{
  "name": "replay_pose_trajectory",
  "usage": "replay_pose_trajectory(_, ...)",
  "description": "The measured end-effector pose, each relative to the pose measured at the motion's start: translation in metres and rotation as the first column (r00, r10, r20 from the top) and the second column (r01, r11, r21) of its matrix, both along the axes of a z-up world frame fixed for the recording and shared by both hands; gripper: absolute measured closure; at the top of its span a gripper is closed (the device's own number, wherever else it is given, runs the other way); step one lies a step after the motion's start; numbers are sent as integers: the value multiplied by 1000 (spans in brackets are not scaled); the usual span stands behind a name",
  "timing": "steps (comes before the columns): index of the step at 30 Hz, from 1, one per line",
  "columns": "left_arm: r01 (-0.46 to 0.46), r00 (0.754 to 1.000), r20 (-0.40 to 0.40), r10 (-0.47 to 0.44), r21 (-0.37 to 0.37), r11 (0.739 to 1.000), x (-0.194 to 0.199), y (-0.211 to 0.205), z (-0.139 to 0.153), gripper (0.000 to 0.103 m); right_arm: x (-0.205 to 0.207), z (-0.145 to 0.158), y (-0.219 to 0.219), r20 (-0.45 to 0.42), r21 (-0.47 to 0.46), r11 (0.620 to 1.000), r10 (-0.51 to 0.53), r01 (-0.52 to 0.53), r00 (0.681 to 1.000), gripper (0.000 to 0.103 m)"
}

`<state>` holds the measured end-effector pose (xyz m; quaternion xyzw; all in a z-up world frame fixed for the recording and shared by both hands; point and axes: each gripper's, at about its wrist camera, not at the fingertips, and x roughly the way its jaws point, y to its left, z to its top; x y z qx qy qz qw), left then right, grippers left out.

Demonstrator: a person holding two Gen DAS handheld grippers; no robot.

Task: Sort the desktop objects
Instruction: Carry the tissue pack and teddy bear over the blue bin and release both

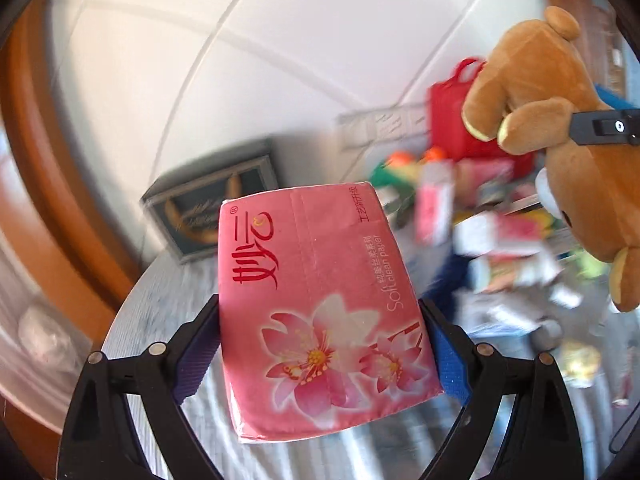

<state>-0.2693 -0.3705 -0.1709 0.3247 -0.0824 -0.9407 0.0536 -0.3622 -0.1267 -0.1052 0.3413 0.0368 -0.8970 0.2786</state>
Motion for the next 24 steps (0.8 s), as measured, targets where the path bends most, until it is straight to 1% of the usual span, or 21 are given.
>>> replay_pose_trajectory(2, 74, 996, -39, -74, -13, 997, 8, 35, 22, 10, 22, 22, 36, -46, -5, 998, -67, 67, 997, 22)
replay_pose_trajectory(4, 139, 987, -75, -140, -26, 990, 14, 68, 40, 10, 49, 48, 77, -103, -21, 991, -136, 134, 985, 22)
replay_pose_trajectory(5, 181, 978, -102, -184, -33, 983, 17, 92, 55, 10, 65, 64, 100, -139, -30, 984, -177, 174, 974, 22)
replay_pose_trajectory(7, 251, 958, -136, -253, -30, 967, 21, 129, 77, 10, 87, 86, 134, -183, -43, 972, -235, 231, 955, 22)
replay_pose_trajectory(9, 329, 927, -175, -330, -39, 944, 26, 173, 103, 10, 112, 111, 174, -232, -58, 952, -306, 301, 923, 22)
replay_pose_trajectory(10, 369, 908, -195, -370, -44, 929, 28, 197, 115, 10, 122, 122, 192, -249, -63, 942, -335, 330, 909, 22)
replay_pose_trajectory(13, 481, 835, -267, -481, -70, 874, 38, 275, 153, 10, 148, 151, 248, -297, -83, 909, -415, 409, 860, 21)
replay_pose_trajectory(16, 558, 779, -308, -546, -58, 828, 41, 335, 178, 10, 167, 175, 304, -331, -101, 869, -489, 484, 807, 21)
replay_pose_trajectory(17, 585, 758, -316, -570, -56, 809, 42, 360, 185, 10, 170, 182, 324, -334, -105, 854, -513, 509, 791, 21)
replay_pose_trajectory(19, 619, 731, -322, -601, -58, 783, 41, 402, 194, 10, 174, 190, 358, -323, -118, 833, -547, 540, 772, 21)
replay_pose_trajectory(21, 637, 716, -321, -620, -64, 768, 40, 436, 199, 10, 172, 192, 393, -308, -127, 813, -577, 569, 756, 21)
replay_pose_trajectory(23, 663, 697, -308, -647, -66, 746, 37, 472, 203, 10, 171, 192, 423, -293, -121, 793, -603, 597, 742, 20)
replay_pose_trajectory(24, 669, 693, -304, -654, -67, 740, 35, 486, 206, 9, 167, 189, 439, -281, -125, 780, -620, 613, 733, 19)
